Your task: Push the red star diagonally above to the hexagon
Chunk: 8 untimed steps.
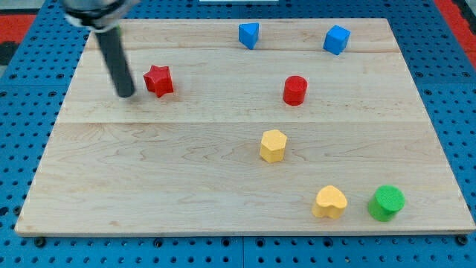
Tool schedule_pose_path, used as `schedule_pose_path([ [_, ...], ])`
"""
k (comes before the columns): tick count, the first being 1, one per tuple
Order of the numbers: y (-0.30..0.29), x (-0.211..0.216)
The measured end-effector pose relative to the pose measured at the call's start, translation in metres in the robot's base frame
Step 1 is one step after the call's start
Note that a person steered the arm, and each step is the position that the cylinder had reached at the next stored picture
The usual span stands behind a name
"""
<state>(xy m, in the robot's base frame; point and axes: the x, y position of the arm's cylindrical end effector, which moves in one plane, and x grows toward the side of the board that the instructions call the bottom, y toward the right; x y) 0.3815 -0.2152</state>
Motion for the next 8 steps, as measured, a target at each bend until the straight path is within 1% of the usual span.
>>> schedule_pose_path([
  [1, 0.038, -0.016],
  [2, 0.14, -0.025],
  [3, 0.208, -0.004],
  [4, 0.314, 0.03],
  [5, 0.416, 0.073],
  [6, 0.494, 0.128],
  [7, 0.497, 0.189],
  [8, 0.443, 0.203],
])
